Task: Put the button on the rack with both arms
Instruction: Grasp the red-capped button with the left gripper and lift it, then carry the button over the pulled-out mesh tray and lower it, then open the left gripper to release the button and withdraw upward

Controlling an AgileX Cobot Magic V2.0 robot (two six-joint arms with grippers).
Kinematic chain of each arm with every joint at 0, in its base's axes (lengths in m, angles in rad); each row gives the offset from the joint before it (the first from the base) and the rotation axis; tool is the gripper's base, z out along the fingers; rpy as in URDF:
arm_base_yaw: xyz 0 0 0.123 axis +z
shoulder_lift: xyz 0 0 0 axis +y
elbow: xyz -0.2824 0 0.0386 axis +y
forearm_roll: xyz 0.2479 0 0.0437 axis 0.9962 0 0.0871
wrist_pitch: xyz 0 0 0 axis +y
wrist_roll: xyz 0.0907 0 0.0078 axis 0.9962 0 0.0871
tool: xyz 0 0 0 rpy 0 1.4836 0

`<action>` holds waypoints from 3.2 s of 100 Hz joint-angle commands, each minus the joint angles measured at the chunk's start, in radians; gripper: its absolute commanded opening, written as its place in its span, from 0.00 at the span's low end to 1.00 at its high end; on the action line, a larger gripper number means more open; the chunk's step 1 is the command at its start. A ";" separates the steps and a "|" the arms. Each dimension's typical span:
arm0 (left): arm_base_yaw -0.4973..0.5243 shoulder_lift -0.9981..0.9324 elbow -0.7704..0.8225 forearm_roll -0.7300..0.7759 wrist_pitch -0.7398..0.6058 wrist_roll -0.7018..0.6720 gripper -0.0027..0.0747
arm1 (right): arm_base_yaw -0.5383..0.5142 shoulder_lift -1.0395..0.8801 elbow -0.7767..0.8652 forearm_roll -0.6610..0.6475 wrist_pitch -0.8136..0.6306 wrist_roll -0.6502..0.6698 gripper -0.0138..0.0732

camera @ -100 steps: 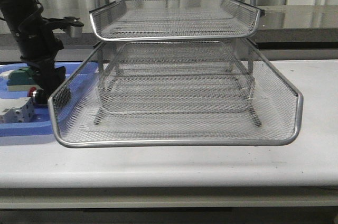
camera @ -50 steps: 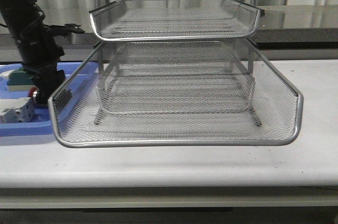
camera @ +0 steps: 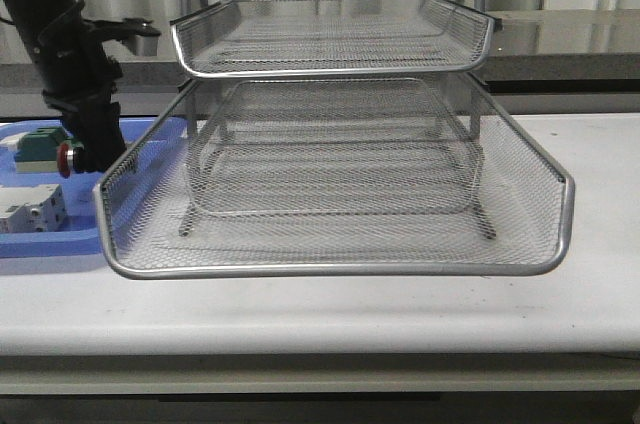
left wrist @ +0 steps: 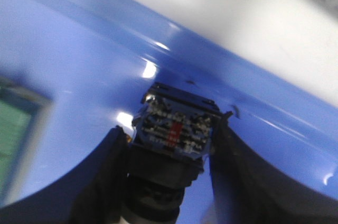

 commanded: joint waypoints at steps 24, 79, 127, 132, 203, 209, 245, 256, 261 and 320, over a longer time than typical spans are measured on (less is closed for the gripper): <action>-0.004 -0.160 -0.120 -0.017 0.059 -0.062 0.06 | -0.004 0.004 -0.022 -0.018 -0.054 0.000 0.08; -0.038 -0.506 0.101 -0.017 0.059 -0.120 0.06 | -0.004 0.004 -0.022 -0.018 -0.054 0.000 0.08; -0.381 -0.704 0.374 -0.033 0.059 -0.145 0.06 | -0.004 0.004 -0.022 -0.018 -0.054 0.000 0.08; -0.427 -0.697 0.382 -0.036 0.059 -0.145 0.06 | -0.004 0.004 -0.022 -0.018 -0.054 0.000 0.08; -0.634 -0.478 0.388 -0.043 0.011 -0.145 0.13 | -0.004 0.004 -0.022 -0.018 -0.054 0.000 0.08; -0.634 -0.478 0.388 -0.043 0.011 -0.145 0.23 | -0.004 0.004 -0.022 -0.018 -0.054 0.000 0.08; -0.634 -0.478 0.388 -0.041 0.007 -0.167 0.67 | -0.004 0.004 -0.022 -0.018 -0.054 0.000 0.08; -0.634 -0.487 0.388 -0.027 0.013 -0.217 0.67 | -0.004 0.004 -0.022 -0.018 -0.054 0.000 0.08; -0.634 -0.496 0.388 -0.019 0.019 -0.229 0.67 | -0.004 0.004 -0.022 -0.018 -0.054 0.000 0.08; -0.373 -0.825 0.389 -0.013 0.058 -0.403 0.67 | -0.004 0.004 -0.022 -0.018 -0.054 0.000 0.08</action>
